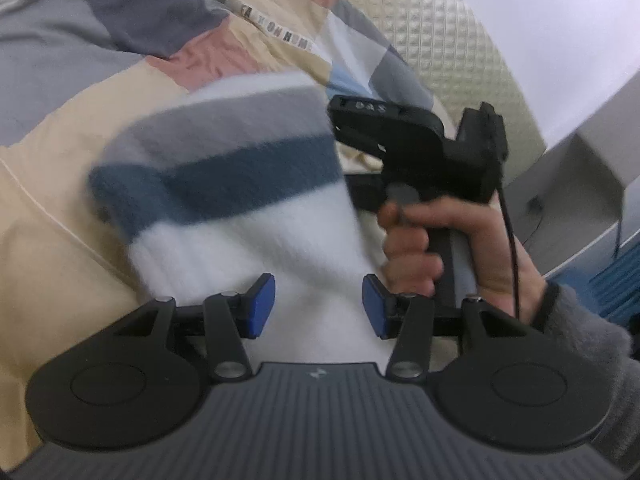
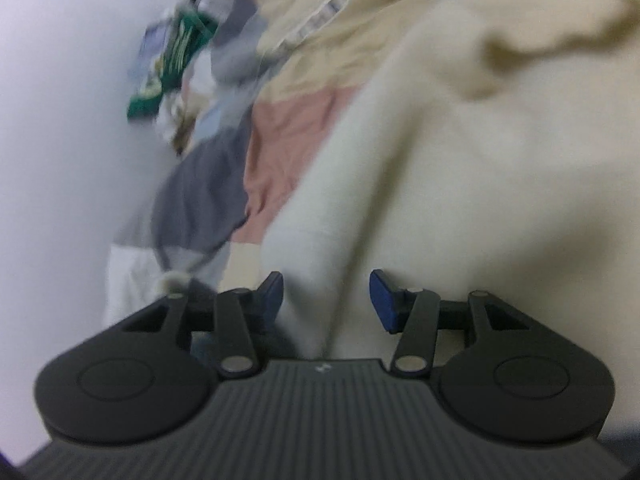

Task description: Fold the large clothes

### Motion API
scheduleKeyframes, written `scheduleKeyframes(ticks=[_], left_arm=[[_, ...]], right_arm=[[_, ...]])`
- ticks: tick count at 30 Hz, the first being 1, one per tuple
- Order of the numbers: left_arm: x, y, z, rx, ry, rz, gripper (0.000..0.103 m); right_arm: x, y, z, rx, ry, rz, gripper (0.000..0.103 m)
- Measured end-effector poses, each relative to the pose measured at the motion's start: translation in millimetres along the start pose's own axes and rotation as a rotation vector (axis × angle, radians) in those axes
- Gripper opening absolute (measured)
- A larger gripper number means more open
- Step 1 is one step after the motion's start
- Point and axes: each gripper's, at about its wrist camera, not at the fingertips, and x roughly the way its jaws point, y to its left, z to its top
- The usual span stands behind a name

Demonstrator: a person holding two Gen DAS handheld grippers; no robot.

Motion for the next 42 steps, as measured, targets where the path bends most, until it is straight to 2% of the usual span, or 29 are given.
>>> scheduleKeyframes(ticks=[1, 2, 6, 9, 12, 15, 16, 19, 23, 30, 33, 36, 38, 42], left_arm=[[-1, 1, 1, 0.004, -0.007, 0.007, 0.054], [-1, 2, 1, 0.005, -0.011, 0.007, 0.054], [1, 3, -1, -0.011, -0.013, 0.014, 0.054], [2, -2, -4, 0.015, -0.011, 0.041, 0.054], [4, -3, -6, 0.02, -0.007, 0.061, 0.054], [6, -3, -8, 0.017, -0.011, 0.068, 0.054], [6, -3, -7, 0.017, -0.011, 0.069, 0.054], [4, -4, -8, 0.024, -0.013, 0.067, 0.054], [1, -6, -7, 0.033, -0.03, 0.066, 0.054], [-6, -18, -10, 0.11, -0.044, 0.113, 0.054], [-17, -24, -15, 0.137, -0.061, 0.143, 0.054], [-29, -34, -23, 0.134, -0.064, 0.106, 0.054], [-38, -48, -32, 0.172, -0.09, 0.12, 0.054], [-39, -74, -54, 0.237, -0.037, 0.103, 0.054]], right_arm=[[5, 6, 8, -0.013, 0.0, 0.008, 0.029], [9, 15, 16, -0.039, -0.009, 0.006, 0.018], [19, 50, 51, -0.128, -0.065, -0.014, 0.017], [40, 64, 71, -0.184, -0.077, -0.068, 0.017], [58, 52, 81, -0.214, -0.127, -0.164, 0.017], [71, 24, 86, -0.15, -0.114, -0.238, 0.015], [72, 18, 85, -0.138, -0.113, -0.23, 0.012], [59, 14, 76, -0.14, -0.136, -0.19, 0.013], [23, 23, 66, -0.195, -0.154, -0.179, 0.018], [-78, 30, 14, -0.311, -0.133, -0.236, 0.019], [-128, 31, -25, -0.365, -0.143, -0.28, 0.019], [-171, 31, -64, -0.388, -0.151, -0.309, 0.019], [-200, 32, -95, -0.404, -0.155, -0.346, 0.019], [-236, 28, -149, -0.377, -0.136, -0.39, 0.019]])
